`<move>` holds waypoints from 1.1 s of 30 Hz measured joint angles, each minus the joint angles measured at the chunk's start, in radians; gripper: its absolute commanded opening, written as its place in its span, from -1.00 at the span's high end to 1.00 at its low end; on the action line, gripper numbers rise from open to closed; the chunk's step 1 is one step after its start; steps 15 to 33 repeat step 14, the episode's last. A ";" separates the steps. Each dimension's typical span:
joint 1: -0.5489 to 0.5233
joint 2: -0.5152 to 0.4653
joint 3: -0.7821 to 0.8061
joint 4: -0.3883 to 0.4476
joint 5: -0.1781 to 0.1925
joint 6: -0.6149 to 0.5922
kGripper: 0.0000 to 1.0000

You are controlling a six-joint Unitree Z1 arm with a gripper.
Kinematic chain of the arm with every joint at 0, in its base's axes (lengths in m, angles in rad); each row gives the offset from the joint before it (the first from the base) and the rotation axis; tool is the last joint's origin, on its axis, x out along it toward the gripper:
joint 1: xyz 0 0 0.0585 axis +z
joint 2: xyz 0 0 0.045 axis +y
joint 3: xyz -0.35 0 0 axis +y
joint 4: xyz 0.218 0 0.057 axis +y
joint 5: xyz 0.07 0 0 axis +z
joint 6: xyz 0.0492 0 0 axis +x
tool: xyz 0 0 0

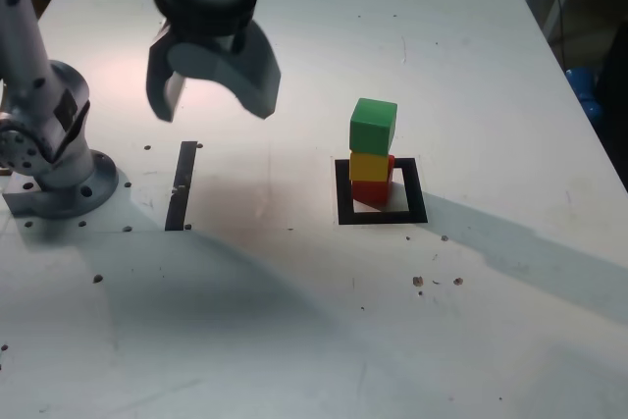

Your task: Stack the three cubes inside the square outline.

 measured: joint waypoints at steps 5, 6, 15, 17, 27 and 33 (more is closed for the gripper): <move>0.000 -0.021 0.122 -0.099 -0.039 -0.013 -0.99; 0.000 -0.024 0.159 -0.130 -0.050 -0.014 -0.99; 0.000 -0.023 0.286 -0.255 -0.086 -0.014 -0.99; 0.000 -0.023 0.286 -0.255 -0.086 -0.014 -0.99; 0.000 -0.023 0.286 -0.255 -0.086 -0.014 -0.99; 0.000 -0.023 0.286 -0.255 -0.086 -0.014 -0.99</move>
